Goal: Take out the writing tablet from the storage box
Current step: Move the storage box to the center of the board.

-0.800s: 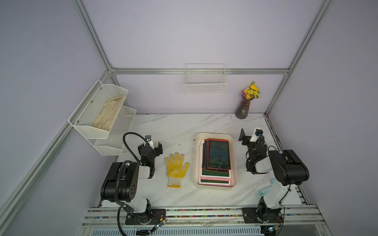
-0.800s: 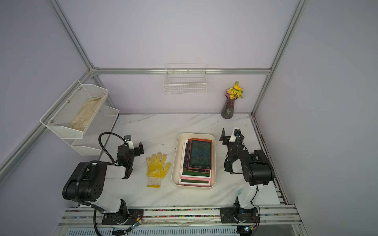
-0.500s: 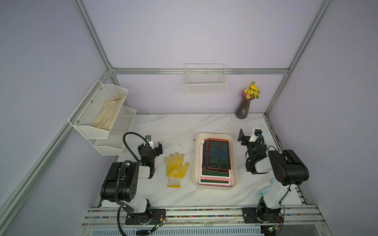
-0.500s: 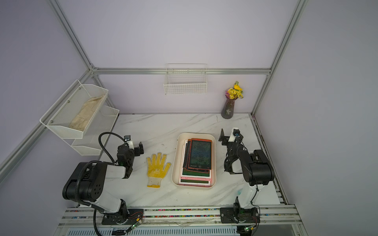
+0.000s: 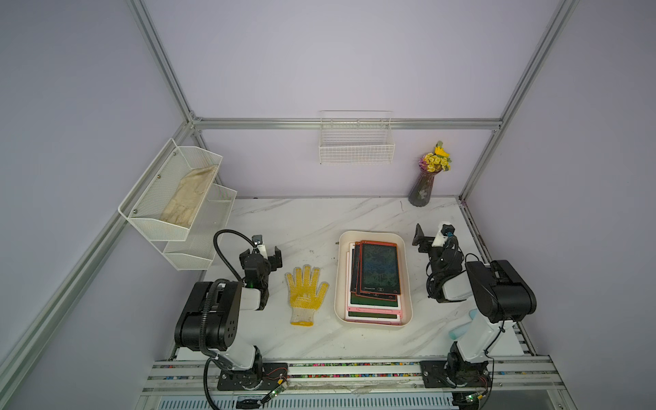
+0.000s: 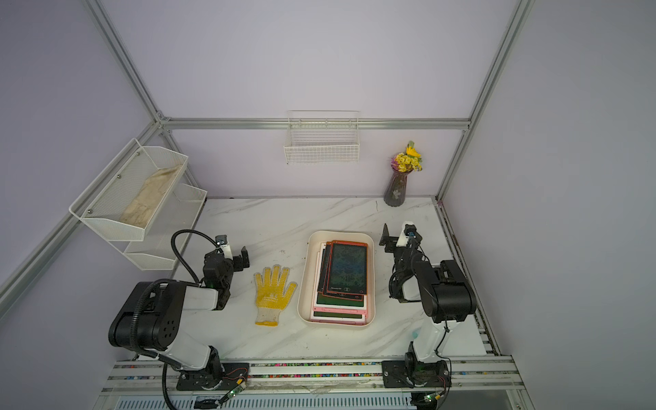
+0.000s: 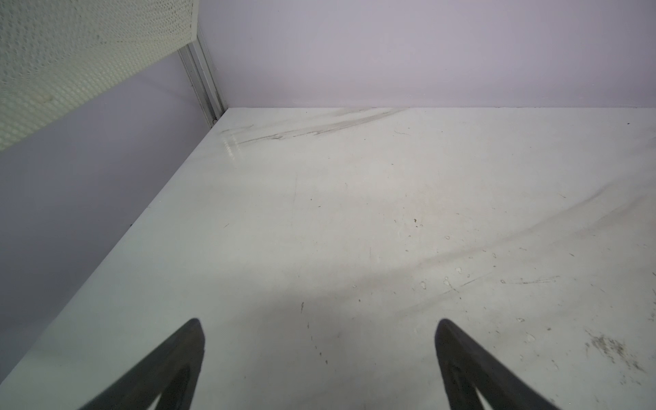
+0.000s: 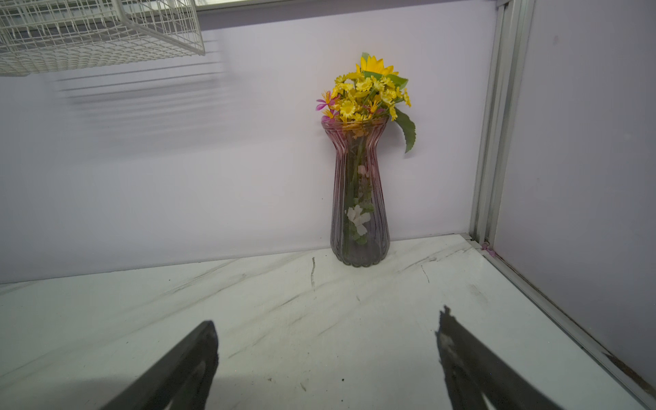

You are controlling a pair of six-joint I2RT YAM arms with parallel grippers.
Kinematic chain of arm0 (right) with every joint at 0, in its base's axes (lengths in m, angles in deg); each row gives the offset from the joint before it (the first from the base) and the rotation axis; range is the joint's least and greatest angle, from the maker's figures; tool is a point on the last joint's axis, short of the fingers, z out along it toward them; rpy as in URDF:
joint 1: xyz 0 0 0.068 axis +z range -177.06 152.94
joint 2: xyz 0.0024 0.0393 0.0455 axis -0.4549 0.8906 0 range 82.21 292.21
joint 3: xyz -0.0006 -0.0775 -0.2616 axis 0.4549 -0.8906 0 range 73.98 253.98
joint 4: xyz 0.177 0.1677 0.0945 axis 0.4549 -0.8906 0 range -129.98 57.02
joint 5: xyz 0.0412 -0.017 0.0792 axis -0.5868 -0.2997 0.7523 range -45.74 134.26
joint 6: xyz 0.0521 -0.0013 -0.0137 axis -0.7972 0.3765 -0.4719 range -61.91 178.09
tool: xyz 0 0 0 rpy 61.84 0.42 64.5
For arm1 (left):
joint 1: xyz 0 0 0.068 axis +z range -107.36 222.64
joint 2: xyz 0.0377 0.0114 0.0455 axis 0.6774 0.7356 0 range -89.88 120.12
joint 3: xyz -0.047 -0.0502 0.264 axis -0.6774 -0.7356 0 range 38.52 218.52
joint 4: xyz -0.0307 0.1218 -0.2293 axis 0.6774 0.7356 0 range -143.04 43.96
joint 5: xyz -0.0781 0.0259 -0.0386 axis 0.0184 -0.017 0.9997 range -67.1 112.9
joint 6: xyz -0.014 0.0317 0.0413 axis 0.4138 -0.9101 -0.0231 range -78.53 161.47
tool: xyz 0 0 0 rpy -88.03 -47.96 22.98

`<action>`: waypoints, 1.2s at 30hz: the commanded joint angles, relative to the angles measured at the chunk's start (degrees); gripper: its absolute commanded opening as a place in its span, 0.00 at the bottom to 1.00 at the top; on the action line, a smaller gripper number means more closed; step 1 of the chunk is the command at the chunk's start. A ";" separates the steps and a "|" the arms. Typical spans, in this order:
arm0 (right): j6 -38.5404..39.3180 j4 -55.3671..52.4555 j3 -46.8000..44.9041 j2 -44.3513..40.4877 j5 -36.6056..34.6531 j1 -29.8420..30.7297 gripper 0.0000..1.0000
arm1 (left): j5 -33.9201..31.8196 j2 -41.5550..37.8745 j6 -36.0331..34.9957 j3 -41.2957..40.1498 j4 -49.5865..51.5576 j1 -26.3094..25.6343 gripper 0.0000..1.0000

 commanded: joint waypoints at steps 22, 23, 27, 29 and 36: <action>-1.15 -20.76 5.65 -13.20 -2.72 0.43 0.97 | -0.30 -8.00 -2.08 8.79 21.59 -0.09 1.00; -1.54 -23.55 6.82 -14.00 -2.74 0.61 0.97 | -0.46 -8.52 -1.48 10.31 25.18 -0.40 1.00; -8.58 -34.33 11.98 -16.03 -0.30 0.90 0.97 | -1.24 -9.26 2.71 17.17 39.22 -2.86 1.00; -11.08 -39.62 14.90 -16.19 1.57 1.52 0.97 | -0.81 -8.89 5.24 20.24 45.64 -4.72 1.00; -18.78 -57.19 21.88 -17.86 7.89 3.04 0.97 | -1.81 -11.93 10.81 26.48 60.62 -15.47 1.00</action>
